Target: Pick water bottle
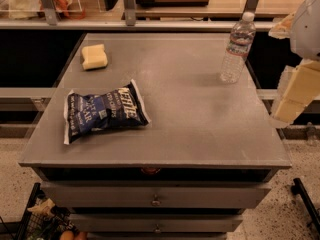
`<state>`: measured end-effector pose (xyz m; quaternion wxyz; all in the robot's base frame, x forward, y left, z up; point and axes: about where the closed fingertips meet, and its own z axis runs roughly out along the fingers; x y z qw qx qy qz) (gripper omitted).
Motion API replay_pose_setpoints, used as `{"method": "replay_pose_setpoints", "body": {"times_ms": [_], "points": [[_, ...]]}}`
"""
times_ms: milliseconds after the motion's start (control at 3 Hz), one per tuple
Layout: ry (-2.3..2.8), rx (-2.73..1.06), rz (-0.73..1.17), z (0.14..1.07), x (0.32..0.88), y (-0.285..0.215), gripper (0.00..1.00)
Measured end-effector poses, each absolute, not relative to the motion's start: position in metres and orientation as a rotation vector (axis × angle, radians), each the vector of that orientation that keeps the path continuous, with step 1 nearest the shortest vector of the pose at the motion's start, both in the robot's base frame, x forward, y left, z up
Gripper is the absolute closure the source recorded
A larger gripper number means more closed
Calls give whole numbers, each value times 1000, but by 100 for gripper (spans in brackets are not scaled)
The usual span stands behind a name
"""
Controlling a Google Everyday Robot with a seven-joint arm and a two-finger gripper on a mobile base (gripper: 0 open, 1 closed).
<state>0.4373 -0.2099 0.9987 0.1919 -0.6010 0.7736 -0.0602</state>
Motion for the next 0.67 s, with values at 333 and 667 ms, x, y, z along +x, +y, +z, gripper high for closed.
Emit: {"method": "replay_pose_setpoints", "body": {"times_ms": [333, 667], "points": [[2172, -1687, -169, 999, 437, -210, 0], [2153, -1671, -148, 997, 444, -214, 0]]}}
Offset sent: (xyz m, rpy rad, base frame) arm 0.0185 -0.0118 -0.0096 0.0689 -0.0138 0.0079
